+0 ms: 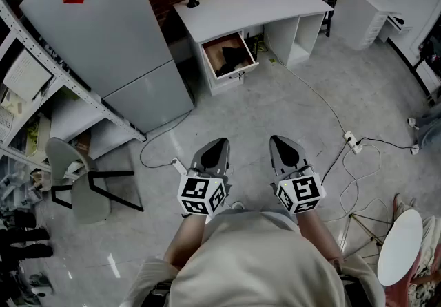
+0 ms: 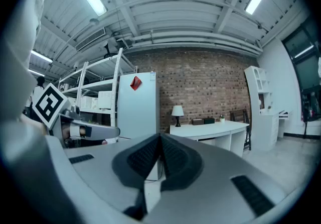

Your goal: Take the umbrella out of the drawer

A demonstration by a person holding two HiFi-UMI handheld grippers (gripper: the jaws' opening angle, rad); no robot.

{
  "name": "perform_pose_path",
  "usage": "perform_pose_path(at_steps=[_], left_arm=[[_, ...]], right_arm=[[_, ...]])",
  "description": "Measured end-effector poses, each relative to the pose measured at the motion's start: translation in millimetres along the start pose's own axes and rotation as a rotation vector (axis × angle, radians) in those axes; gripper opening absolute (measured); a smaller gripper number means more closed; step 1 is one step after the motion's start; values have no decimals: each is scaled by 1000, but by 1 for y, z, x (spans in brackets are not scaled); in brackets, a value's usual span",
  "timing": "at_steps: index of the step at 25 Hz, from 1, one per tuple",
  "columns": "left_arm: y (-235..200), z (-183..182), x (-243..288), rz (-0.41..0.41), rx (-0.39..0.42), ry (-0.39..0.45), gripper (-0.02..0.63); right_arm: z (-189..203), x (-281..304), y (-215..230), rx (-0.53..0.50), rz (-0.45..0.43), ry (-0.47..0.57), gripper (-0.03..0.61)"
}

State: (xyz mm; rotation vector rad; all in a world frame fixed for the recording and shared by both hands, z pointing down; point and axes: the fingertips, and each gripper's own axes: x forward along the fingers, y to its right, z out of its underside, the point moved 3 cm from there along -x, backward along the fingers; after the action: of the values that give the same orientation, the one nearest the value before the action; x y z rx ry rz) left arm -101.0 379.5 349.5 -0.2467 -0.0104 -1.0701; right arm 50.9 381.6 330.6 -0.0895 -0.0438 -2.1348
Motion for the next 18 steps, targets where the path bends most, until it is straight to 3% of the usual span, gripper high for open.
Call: perform_pose_path(at_steps=[18], left_arm=[[-39, 5, -4, -34, -26, 9, 13]], right_arm=[[4, 25, -27, -49, -81, -51, -2]])
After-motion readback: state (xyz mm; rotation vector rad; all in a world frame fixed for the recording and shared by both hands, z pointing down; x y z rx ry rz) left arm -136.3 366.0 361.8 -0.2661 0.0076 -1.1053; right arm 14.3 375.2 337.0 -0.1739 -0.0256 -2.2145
